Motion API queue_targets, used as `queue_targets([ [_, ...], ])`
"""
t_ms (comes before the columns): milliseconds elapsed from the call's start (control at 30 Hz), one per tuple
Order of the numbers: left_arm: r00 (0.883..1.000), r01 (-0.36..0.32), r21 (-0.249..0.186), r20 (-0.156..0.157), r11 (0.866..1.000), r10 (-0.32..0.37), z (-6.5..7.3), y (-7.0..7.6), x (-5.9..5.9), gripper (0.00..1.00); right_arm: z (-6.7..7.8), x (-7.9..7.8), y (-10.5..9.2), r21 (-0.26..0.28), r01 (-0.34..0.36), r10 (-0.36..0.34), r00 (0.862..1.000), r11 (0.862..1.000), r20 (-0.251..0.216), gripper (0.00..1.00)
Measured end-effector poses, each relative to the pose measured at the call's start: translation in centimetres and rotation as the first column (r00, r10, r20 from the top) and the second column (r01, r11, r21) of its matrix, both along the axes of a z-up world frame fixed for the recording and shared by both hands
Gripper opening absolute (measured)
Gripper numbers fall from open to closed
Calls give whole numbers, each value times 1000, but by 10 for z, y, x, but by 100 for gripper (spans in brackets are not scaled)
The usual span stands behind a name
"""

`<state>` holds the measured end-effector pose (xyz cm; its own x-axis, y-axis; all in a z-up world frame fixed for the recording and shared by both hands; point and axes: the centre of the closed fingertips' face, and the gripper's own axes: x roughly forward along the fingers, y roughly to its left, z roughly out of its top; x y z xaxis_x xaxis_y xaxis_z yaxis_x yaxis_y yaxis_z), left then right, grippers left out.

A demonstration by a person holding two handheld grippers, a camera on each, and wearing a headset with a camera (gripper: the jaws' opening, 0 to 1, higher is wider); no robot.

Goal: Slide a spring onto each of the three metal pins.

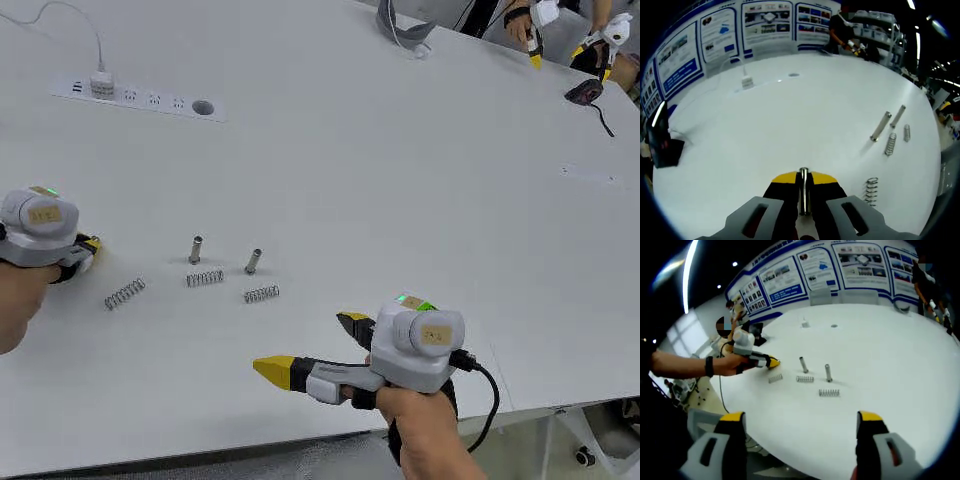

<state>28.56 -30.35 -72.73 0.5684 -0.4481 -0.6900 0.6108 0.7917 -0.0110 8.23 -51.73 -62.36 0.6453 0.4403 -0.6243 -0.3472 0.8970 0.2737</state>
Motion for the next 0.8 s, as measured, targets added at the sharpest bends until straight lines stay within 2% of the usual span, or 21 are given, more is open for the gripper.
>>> queue_targets([
  [100, 1000, -2, -2, -12, 1000, 2, 0, 0, -2, 8, 2, 3, 1, 6, 1, -1, 1000, 1000, 5, 93],
  [200, 999, -26, -31, -30, 999, 25, 1, 2, -4, 8, 4, 5, 3, 7, -2, 2, 1000, 1000, 8, 93],
  [433, 999, -43, -67, -19, 997, 42, 15, 3, -6, 8, 3, 5, 5, 10, -1, 1, 1000, 1000, 7, 93],
  [500, 998, -62, -101, -14, 993, 61, 22, 4, -5, 8, 3, 5, 5, 9, -3, 3, 1000, 1000, 8, 93],
  [800, 996, -85, -133, -1, 987, 86, 36, 15, -9, 8, 3, 3, 5, 10, 0, 0, 1000, 1000, 8, 93],
])
